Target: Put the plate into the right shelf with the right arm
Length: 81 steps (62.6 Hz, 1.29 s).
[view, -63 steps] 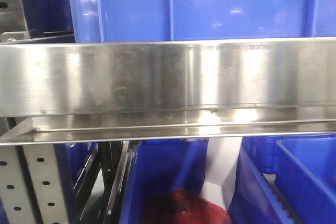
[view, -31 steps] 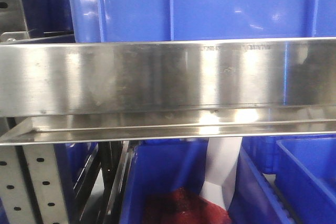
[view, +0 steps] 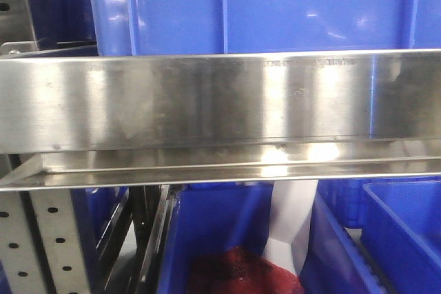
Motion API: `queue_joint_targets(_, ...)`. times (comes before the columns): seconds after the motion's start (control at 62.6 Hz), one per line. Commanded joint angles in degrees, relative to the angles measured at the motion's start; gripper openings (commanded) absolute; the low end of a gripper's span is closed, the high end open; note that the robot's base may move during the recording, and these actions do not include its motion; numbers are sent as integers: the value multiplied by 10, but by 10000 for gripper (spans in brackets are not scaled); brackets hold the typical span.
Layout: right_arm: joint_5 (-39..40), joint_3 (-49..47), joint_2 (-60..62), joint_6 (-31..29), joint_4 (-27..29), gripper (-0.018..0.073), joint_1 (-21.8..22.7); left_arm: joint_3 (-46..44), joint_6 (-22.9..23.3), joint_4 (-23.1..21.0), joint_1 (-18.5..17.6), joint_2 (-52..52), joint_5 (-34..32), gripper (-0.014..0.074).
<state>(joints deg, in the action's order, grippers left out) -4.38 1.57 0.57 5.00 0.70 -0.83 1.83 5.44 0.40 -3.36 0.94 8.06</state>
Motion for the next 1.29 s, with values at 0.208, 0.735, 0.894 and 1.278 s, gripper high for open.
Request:
queue_joint_targets(0.208, 47, -3, 8, -1, -7, 54, 0, 5, 3, 0, -1, 4, -50, -47)
queue_joint_targets(0.735, 27, -3, 8, -1, -7, 54, 0, 5, 3, 0, -1, 4, -50, -47)
queue_joint_targets(0.894, 22, -3, 8, -1, -7, 54, 0, 5, 3, 0, -1, 4, -50, -47)
queue_joint_targets(1.278, 21, -3, 8, -1, -7, 54, 0, 5, 3, 0, -1, 4, -50, -47)
